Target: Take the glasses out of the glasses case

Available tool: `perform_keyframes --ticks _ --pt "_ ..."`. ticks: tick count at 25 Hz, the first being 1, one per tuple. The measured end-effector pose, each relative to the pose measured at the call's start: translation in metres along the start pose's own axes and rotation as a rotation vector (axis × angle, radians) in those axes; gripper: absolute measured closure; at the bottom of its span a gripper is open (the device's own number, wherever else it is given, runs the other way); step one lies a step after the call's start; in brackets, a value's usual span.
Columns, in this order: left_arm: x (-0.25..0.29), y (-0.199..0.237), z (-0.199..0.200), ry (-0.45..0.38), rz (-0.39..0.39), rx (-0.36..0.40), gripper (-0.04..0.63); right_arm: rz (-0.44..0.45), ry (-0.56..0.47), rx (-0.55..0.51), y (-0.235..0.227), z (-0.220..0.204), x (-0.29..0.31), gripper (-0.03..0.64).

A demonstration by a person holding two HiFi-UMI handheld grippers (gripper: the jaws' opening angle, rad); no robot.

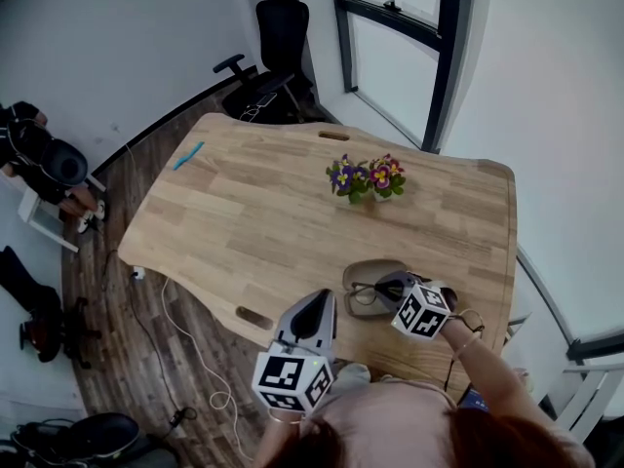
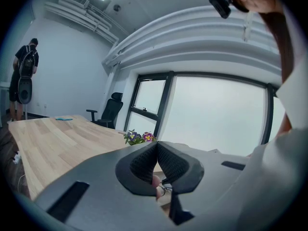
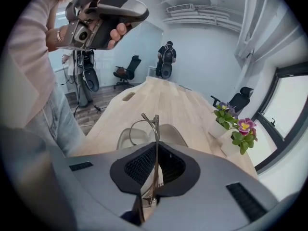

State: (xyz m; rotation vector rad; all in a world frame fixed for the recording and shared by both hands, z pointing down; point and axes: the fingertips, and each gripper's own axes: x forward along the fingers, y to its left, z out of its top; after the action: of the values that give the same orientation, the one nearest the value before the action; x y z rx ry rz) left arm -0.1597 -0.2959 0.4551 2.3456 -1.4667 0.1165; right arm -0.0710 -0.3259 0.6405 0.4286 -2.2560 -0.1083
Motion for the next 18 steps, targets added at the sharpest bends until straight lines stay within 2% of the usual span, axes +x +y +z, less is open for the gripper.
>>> perform_keyframes --ticks 18 --pt "-0.008 -0.021 0.008 -0.027 -0.007 0.004 0.595 -0.141 -0.185 0.233 -0.01 0.026 -0.053 0.604"
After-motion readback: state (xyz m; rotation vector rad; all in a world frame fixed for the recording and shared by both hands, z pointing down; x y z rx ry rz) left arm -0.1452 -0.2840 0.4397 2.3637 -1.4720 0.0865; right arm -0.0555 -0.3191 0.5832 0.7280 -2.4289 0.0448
